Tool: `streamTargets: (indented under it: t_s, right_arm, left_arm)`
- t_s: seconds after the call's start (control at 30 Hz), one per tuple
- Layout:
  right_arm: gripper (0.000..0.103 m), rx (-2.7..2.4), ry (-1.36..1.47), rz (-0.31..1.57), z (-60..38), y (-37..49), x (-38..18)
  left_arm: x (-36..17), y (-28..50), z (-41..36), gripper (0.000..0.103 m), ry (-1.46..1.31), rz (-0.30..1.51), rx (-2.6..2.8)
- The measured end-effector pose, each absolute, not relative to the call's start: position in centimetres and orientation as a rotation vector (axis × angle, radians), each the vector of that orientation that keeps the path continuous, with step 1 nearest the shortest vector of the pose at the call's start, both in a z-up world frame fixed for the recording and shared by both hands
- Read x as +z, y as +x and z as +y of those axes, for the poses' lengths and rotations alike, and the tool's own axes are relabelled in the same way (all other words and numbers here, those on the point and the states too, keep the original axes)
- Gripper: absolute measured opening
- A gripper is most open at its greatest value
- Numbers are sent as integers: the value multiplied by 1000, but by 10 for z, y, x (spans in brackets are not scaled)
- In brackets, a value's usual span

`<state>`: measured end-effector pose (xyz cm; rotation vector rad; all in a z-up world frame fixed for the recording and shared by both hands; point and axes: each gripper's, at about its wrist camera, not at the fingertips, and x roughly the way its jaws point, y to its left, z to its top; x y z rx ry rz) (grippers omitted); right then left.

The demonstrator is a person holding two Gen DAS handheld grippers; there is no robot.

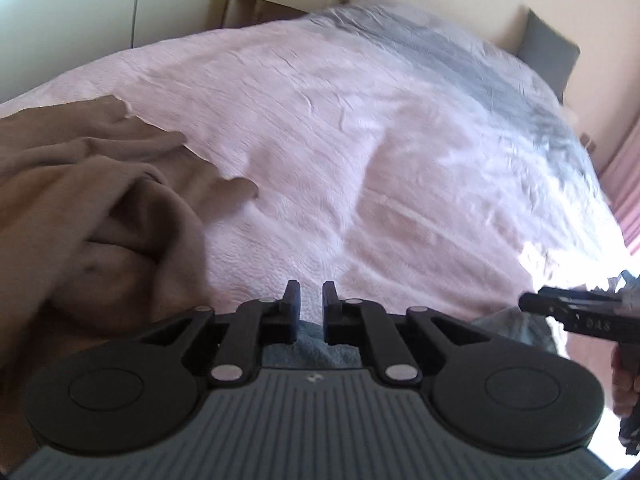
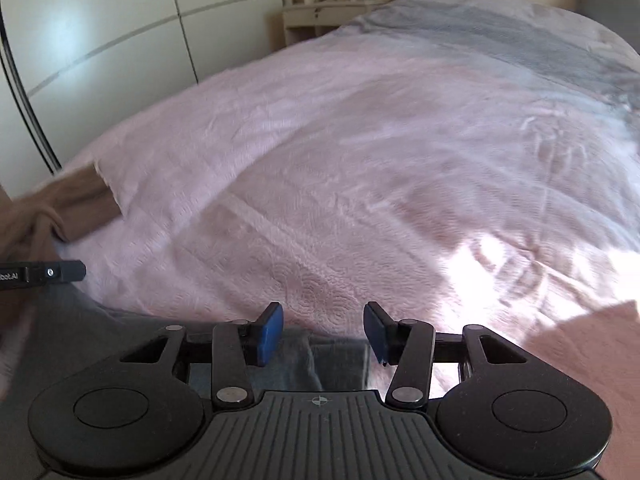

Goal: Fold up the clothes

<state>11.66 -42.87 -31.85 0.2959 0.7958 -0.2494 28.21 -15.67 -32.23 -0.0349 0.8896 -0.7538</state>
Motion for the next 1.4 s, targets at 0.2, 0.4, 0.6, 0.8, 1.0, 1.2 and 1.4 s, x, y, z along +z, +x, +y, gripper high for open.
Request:
streamTargets:
  t_s: [0.2, 0.4, 0.6, 0.8, 1.0, 1.2, 1.4]
  right_arm:
    - [49, -171, 331, 831, -366, 35, -287]
    - [49, -241, 264, 1044, -323, -23, -316]
    - [50, -299, 398, 1150, -331, -60, -283]
    - [90, -256, 440, 1125, -312, -65, -216]
    - [90, -236, 388, 1091, -288, -73, -163]
    - [91, -236, 378, 1092, -278, -87, -139]
    - [92, -241, 369, 1075, -272, -100, -122]
  left_arm:
    - [-297, 203, -110, 6, -17, 1007, -764]
    - [-304, 138, -75, 8, 25, 1158, -649]
    - [-259, 106, -56, 28, 74, 1244, -524]
    - [-192, 76, -66, 44, 133, 1216, -478]
    - [-143, 46, -70, 52, 213, 1147, -471]
    - [-112, 17, -73, 59, 284, 1102, -447]
    - [-91, -4, -76, 63, 291, 1047, -442]
